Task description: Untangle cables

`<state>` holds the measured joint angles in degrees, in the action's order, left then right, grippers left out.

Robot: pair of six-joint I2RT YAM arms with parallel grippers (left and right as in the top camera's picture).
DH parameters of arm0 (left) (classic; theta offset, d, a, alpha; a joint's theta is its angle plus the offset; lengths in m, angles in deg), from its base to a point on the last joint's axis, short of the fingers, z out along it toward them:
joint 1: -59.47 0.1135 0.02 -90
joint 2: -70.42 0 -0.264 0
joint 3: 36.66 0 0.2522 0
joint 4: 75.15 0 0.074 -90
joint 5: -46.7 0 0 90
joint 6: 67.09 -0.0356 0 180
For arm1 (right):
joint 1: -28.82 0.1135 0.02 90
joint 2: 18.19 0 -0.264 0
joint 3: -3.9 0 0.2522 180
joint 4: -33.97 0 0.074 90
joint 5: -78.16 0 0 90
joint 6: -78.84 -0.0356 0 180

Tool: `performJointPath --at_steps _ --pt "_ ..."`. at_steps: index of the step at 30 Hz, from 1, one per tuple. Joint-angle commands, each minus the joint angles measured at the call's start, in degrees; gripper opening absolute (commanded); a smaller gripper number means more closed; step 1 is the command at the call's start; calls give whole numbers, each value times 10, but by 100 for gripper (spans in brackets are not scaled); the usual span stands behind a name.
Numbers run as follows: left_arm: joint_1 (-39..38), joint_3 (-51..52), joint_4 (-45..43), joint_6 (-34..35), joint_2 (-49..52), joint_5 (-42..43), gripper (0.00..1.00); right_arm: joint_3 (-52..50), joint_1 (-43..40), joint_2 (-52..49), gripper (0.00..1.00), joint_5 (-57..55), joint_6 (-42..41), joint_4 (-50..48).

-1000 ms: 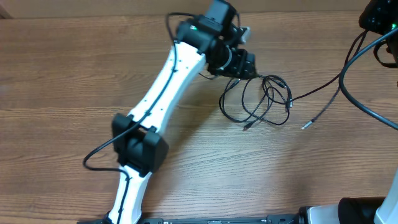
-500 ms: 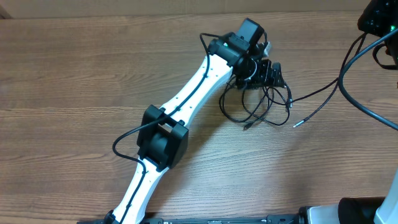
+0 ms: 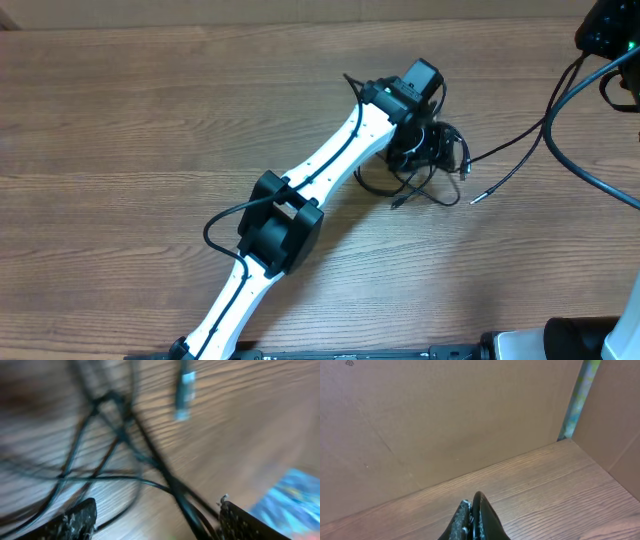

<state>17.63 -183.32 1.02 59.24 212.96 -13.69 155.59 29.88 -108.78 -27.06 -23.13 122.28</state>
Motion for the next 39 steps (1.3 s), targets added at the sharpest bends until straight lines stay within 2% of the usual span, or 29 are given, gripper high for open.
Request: performJointPath --at_steps 1,17,24,27,29,31,33,35,39 --pt "-18 -5 17 -2 6 -94 78 4 -1 5 4 1 -2 -3" --pt "-50 1 14 -21 6 -219 67 4 -1 5 4 1 -2 -3" --pt "-51 43 -29 -21 6 -221 66 4 -1 5 4 1 -2 -3" --pt "-51 65 -43 -21 6 -221 56 4 -1 5 4 1 -2 -3" --pt "-51 70 -43 -21 6 -221 45 4 -1 5 4 1 -2 -3" --pt "-50 70 -43 -28 6 -221 29 4 -1 5 4 1 -2 -3" --pt "-49 67 -42 -37 6 -221 19 4 -1 5 4 1 -2 -3" --pt "-46 62 -39 -52 6 -221 4 4 -1 5 4 1 -2 -3" --pt "-30 42 -15 -64 -5 -231 4 4 -1 5 4 1 -2 -2"
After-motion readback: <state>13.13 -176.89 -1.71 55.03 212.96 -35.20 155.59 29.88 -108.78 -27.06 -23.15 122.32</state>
